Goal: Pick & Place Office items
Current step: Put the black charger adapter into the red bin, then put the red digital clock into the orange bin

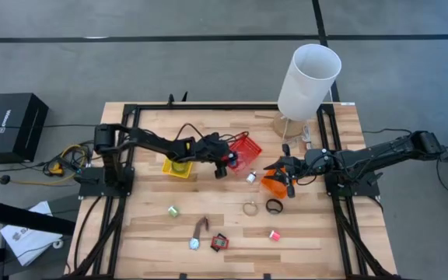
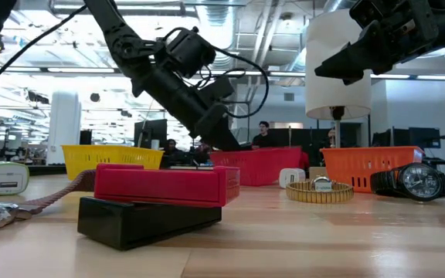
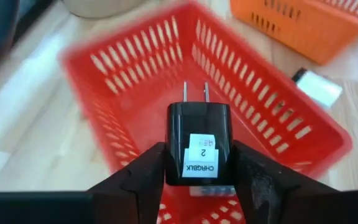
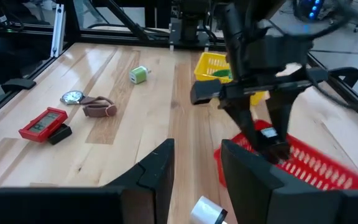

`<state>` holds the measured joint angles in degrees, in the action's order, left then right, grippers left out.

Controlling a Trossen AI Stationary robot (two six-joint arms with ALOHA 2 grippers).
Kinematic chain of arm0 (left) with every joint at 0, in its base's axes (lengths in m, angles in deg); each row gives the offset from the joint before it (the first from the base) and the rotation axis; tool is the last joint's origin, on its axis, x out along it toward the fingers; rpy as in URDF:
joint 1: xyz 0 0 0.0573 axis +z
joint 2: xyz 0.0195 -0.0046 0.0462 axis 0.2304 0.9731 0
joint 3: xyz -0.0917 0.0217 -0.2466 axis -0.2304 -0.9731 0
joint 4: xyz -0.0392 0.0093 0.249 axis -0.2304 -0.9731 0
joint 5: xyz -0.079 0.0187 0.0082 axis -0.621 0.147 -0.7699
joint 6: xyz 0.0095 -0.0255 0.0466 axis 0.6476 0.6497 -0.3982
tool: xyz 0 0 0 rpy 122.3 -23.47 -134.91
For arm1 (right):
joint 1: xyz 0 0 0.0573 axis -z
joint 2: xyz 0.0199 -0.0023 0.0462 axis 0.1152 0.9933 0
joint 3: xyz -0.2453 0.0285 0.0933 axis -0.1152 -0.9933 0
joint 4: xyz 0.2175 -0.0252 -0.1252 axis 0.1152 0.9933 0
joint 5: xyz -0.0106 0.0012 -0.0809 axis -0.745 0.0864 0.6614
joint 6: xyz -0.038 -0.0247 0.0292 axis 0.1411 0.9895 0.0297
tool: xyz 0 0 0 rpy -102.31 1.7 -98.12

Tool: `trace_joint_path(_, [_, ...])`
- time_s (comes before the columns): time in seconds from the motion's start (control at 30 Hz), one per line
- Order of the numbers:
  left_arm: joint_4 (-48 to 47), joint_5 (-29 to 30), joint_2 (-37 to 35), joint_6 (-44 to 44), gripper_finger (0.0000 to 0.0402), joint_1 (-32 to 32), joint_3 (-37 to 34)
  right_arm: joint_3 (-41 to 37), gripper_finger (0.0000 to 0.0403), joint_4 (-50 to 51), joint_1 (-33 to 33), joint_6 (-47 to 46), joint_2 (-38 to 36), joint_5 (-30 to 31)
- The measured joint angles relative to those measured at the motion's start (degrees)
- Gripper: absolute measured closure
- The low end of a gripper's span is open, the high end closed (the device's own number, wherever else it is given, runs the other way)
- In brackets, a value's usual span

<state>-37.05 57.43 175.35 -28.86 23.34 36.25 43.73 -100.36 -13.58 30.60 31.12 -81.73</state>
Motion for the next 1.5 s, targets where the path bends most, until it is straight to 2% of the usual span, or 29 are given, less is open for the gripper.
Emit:
trace_joint_path(0.57, [1.0, 0.0, -0.4, 1.7, 0.0214, 1.3, 0.0, 0.0, 0.0280, 0.0, 0.0, 0.0, 0.0, 0.0])
trace_joint_path(0.77, [1.2, -0.1, -0.4, 4.0, 0.0223, 0.6, 0.0, 0.0, 0.0280, 0.1, -0.1, -11.8, 0.0, 0.0])
trace_joint_path(1.03, [0.9, -0.1, -1.3, 4.0, 0.0238, -1.7, 0.0, 0.0, 0.0280, -0.2, 1.0, -8.1, 0.0, 0.0])
trace_joint_path(1.27, [-0.6, -0.3, -9.8, 4.0, 0.0248, -4.3, 0.0, 0.0, 0.0280, -3.4, -1.3, -8.0, 0.4, 0.0])
trace_joint_path(1.5, [-8.7, -1.8, -20.8, 5.1, 0.0257, -7.3, 0.0, 0.0, 0.0258, -13.3, -3.2, -8.0, 9.4, 0.0])
